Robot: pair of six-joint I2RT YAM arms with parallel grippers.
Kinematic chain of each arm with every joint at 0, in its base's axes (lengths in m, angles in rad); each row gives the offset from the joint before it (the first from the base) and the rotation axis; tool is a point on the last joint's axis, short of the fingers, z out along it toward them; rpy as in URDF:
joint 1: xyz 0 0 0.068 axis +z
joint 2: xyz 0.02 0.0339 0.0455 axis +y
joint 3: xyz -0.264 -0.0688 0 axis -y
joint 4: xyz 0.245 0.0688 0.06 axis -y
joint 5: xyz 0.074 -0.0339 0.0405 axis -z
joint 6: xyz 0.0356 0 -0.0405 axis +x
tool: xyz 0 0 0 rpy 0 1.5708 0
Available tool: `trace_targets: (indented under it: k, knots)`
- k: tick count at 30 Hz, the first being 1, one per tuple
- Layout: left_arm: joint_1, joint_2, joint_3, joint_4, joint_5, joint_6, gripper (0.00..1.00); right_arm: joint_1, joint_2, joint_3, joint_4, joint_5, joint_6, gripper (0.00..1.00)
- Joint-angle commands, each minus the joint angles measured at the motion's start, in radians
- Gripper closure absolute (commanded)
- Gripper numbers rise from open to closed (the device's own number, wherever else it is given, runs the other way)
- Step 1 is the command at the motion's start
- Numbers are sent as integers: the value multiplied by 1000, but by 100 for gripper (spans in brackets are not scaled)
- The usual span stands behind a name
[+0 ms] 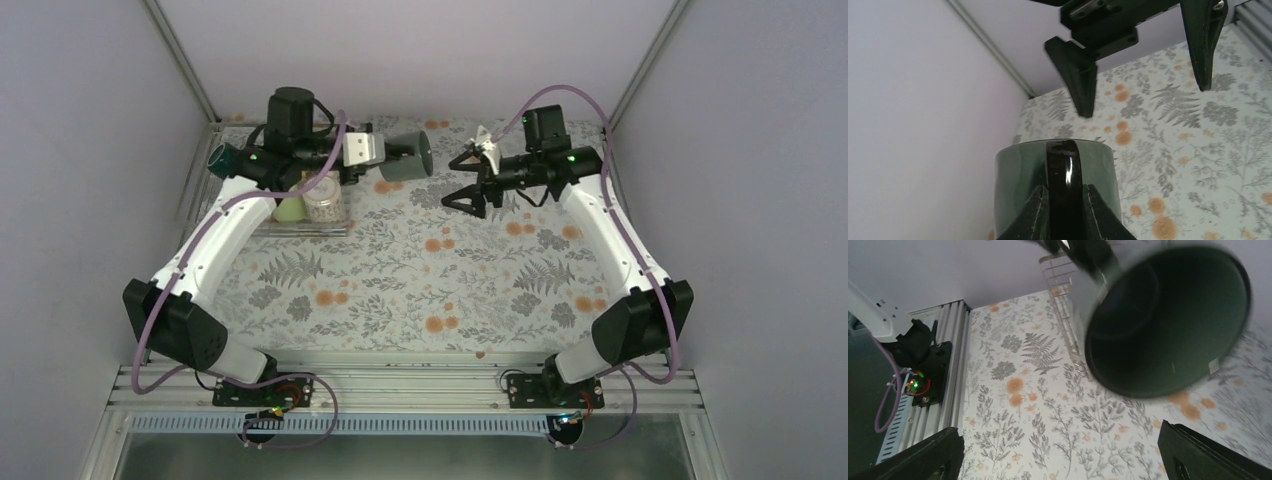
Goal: Unload the cups from the dish rack
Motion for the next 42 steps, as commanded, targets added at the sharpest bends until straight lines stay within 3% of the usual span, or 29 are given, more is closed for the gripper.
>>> trace_targets:
  k: [1,11,17,20,29,31,36,40,41,42]
  knots:
    - [-43,2,-36,161,72,0,97,58,35,37,50,24,20,0]
    - [-70,31,-68,245,155,-38,98,104,82,40,72,87,5,1]
    - [-94,49,-62,277,201,-73,98,141,138,57,74,96,-5,10]
    - [-103,62,-58,261,211,-64,98,153,157,78,55,90,-21,35]
    - [-101,65,-79,185,166,26,95,162,120,79,-10,157,-40,84]
    - [-100,65,-78,160,138,44,88,163,94,70,-16,183,-38,96]
    - [-97,42,-103,113,27,120,68,158,26,38,-19,296,-23,96]
    - [-80,-13,-166,162,-103,144,30,119,23,48,-65,432,-23,96]
    - [-74,-25,-174,159,-131,152,4,96,30,51,-80,470,-29,96]
    - [-67,-42,-179,145,-158,170,0,70,41,51,-100,502,-40,96]
